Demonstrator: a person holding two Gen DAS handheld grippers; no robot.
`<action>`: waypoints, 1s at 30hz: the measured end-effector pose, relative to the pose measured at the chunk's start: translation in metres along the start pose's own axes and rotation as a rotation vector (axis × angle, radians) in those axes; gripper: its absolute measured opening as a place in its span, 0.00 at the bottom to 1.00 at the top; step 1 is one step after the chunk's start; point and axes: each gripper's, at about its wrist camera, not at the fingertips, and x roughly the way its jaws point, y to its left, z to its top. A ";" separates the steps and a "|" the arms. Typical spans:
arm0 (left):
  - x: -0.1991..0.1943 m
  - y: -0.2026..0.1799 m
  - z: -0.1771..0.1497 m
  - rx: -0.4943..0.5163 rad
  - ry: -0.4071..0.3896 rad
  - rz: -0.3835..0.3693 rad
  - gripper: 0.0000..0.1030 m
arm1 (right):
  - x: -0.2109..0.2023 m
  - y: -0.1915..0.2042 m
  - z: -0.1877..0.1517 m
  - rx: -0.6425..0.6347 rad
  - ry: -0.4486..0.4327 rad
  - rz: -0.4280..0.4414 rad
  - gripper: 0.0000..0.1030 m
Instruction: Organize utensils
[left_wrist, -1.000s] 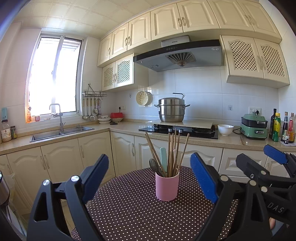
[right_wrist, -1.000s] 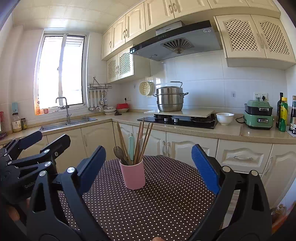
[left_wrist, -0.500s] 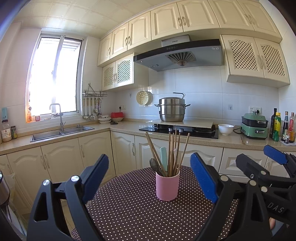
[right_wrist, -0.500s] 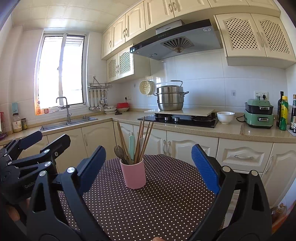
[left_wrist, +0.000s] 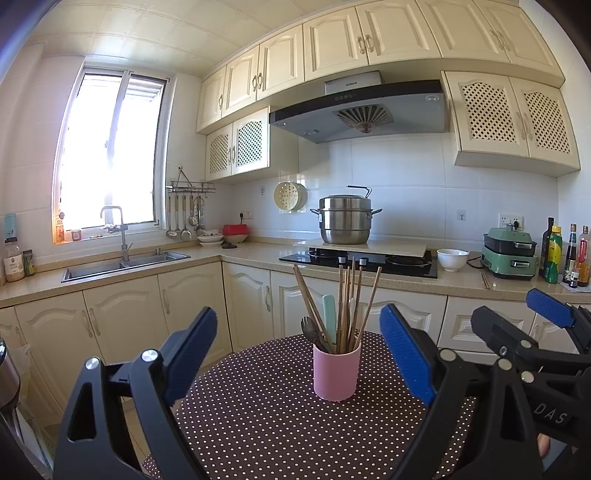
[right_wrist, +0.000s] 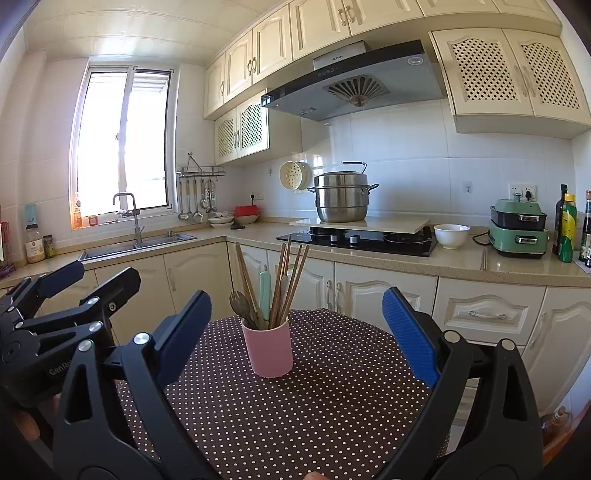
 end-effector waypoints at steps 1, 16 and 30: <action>0.000 0.000 0.001 0.000 0.000 0.001 0.86 | 0.000 0.000 0.000 -0.001 -0.001 -0.001 0.89; 0.003 0.002 0.002 0.000 -0.002 0.006 0.86 | 0.002 0.002 0.000 -0.001 -0.004 0.000 0.89; 0.019 0.002 0.000 0.001 0.023 0.016 0.86 | 0.019 0.002 -0.004 0.010 0.024 0.008 0.90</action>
